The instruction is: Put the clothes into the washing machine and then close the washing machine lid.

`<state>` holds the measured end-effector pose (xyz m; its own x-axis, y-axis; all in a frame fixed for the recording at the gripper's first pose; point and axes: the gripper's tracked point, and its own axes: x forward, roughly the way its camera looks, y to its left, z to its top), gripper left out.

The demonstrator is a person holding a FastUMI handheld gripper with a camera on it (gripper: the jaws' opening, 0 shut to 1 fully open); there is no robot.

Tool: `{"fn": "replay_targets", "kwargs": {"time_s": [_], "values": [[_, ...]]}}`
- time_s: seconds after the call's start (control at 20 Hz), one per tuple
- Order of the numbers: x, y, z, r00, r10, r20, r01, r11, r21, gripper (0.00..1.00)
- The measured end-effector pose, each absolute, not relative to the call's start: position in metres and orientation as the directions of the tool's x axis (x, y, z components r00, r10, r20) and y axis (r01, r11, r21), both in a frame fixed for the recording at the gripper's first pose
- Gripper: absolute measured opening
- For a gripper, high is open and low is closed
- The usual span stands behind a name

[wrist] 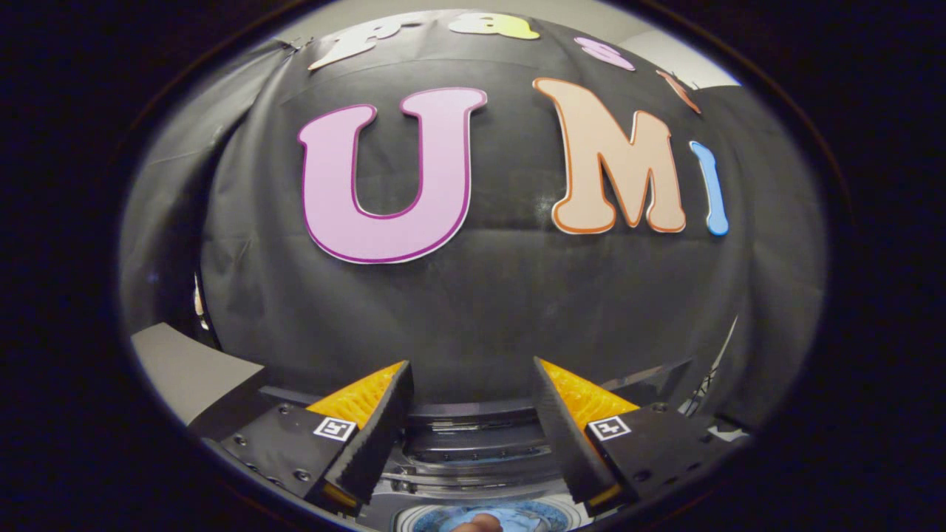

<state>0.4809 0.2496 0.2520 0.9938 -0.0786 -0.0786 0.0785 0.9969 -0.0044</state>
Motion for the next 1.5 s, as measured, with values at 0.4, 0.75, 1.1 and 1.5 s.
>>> {"fn": "replay_targets", "kwargs": {"time_s": [0.4,0.75,1.1,1.5], "values": [[0.482,0.248,0.254,0.995,-0.085,-0.047,0.086,0.996,0.006,0.98],[0.480,0.249,0.255,0.995,-0.071,-0.064,0.072,0.997,0.004,0.98],[0.482,0.256,0.234,0.976,-0.078,-0.204,0.083,0.996,0.018,0.97],[0.465,0.262,0.264,0.985,-0.057,-0.164,0.053,0.998,-0.031,0.96]]}}
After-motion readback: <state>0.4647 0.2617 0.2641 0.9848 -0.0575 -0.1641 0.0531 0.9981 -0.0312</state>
